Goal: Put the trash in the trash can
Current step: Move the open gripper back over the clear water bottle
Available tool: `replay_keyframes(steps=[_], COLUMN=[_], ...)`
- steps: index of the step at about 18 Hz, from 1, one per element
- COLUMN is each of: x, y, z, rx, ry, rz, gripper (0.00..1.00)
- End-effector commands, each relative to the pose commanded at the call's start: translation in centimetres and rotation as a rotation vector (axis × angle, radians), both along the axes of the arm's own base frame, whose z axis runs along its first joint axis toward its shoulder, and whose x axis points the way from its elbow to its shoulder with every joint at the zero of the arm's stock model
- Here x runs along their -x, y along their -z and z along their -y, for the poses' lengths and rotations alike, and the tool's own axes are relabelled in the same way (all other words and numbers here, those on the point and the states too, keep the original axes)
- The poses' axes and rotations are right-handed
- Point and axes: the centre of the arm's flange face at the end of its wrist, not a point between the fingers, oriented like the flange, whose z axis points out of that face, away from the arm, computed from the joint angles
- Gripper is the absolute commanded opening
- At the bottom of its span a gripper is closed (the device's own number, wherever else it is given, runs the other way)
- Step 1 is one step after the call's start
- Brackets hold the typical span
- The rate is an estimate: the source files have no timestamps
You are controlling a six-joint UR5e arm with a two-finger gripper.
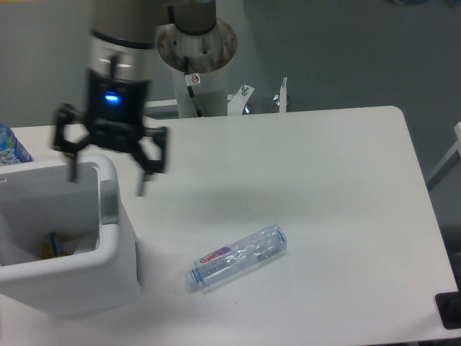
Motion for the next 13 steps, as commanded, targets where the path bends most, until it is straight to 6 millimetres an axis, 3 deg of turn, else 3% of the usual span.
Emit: replay_keyframes(steps=[5, 8, 13], x=[4.3, 6.4, 7.7], y=[6.5, 10.1, 13.4], z=[0.2, -0.5, -1.6], rx=[0.127, 0.206, 0.250], ry=[0.165, 0.159, 0.363], rz=[-0.088, -0.142, -0.236], gripper=[1.00, 1.00, 1.00])
